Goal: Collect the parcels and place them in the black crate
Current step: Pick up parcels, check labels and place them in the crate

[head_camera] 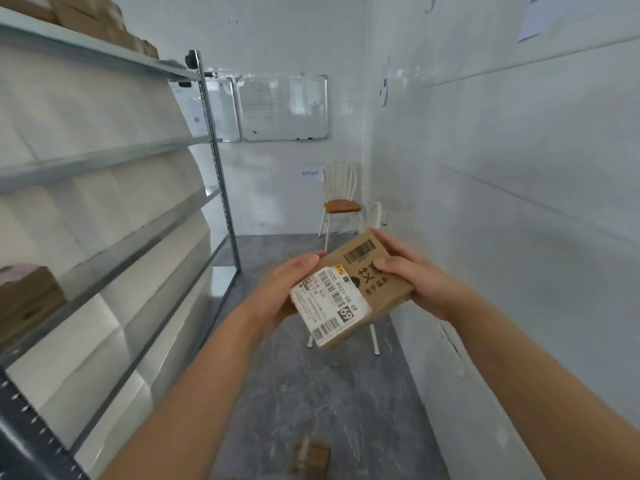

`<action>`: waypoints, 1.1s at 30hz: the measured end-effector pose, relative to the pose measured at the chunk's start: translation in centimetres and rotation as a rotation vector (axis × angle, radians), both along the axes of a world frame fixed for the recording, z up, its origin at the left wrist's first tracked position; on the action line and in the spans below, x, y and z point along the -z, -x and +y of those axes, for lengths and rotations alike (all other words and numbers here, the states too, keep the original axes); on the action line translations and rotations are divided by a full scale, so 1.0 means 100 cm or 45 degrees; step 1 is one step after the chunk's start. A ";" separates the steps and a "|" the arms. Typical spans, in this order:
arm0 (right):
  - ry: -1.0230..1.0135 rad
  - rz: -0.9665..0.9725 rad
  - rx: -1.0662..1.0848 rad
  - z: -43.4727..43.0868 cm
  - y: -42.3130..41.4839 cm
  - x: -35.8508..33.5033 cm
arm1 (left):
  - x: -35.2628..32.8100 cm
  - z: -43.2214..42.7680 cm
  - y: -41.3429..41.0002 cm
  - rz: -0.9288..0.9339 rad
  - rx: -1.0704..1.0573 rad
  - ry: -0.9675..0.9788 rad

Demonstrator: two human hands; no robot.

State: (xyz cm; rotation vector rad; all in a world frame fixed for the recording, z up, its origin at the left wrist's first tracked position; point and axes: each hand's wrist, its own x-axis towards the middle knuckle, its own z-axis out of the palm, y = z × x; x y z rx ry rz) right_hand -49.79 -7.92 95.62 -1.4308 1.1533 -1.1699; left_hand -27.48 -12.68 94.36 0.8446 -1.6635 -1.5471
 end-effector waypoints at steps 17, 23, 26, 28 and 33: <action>0.232 -0.462 -0.013 -0.045 -0.193 0.036 | 0.021 -0.005 -0.126 0.392 -0.460 0.257; 0.157 -0.459 -0.264 -0.075 -0.255 0.034 | 0.027 0.005 -0.172 0.287 -0.714 0.349; 0.073 -0.483 -0.475 -0.085 -0.288 0.032 | 0.027 0.019 -0.194 0.248 -0.915 0.328; 0.051 -0.477 -0.612 -0.087 -0.309 0.032 | 0.026 0.031 -0.205 0.210 -1.068 0.329; 0.005 -0.510 -0.972 -0.079 -0.361 0.044 | 0.033 0.072 -0.233 0.155 -1.421 0.357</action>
